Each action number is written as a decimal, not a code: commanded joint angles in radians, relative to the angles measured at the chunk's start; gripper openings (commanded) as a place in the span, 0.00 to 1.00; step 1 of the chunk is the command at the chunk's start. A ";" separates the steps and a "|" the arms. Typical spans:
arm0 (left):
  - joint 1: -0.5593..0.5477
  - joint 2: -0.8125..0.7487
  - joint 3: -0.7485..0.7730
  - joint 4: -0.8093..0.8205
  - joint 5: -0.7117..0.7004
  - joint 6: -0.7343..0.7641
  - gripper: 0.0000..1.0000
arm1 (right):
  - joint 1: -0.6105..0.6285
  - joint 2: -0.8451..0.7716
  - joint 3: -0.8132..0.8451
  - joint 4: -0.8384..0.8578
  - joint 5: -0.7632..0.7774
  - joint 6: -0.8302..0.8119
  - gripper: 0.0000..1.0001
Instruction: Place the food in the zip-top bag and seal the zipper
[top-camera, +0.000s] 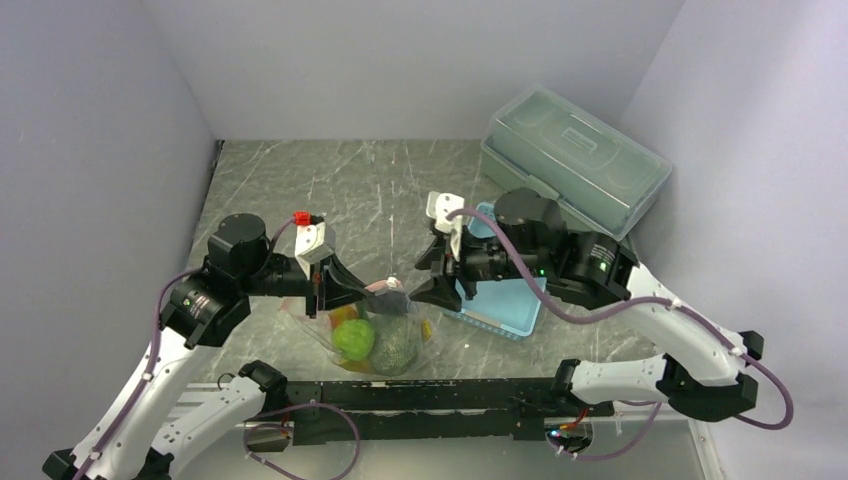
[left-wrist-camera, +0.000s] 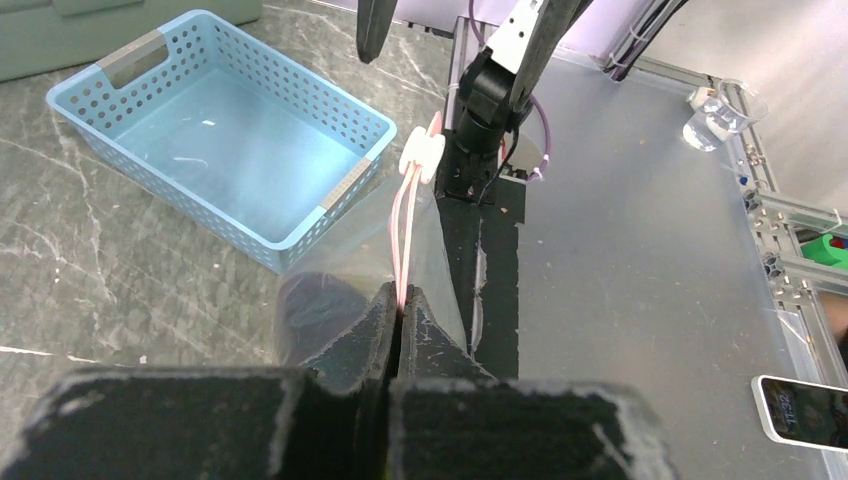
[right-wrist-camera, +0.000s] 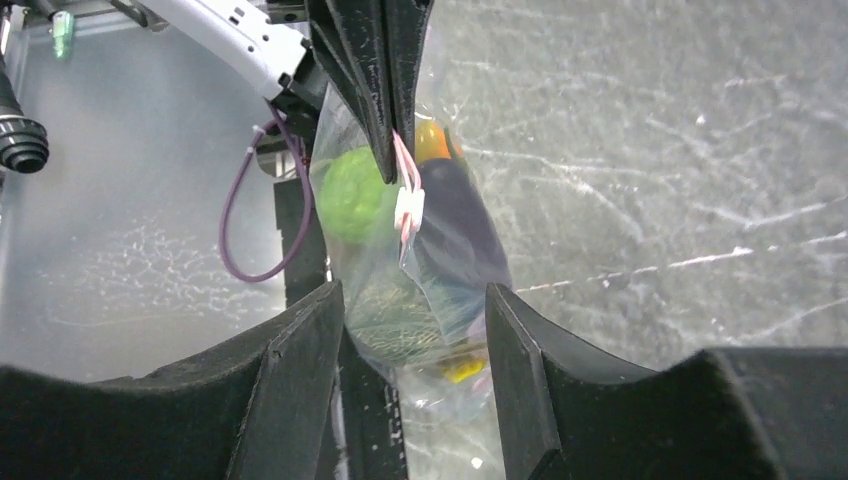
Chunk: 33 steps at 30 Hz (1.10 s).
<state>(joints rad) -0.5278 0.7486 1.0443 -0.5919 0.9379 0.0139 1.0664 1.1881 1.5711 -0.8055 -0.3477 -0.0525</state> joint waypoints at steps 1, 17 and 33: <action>-0.001 -0.011 0.053 0.044 0.058 -0.008 0.00 | -0.001 -0.098 -0.123 0.253 -0.043 -0.080 0.58; -0.001 -0.010 0.097 0.072 0.104 -0.069 0.00 | 0.000 -0.114 -0.288 0.464 -0.164 -0.093 0.59; -0.001 -0.027 0.078 0.090 0.103 -0.080 0.00 | 0.003 -0.038 -0.274 0.477 -0.233 -0.065 0.40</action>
<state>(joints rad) -0.5278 0.7406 1.0969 -0.5804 1.0058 -0.0463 1.0664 1.1450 1.2831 -0.3725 -0.5396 -0.1261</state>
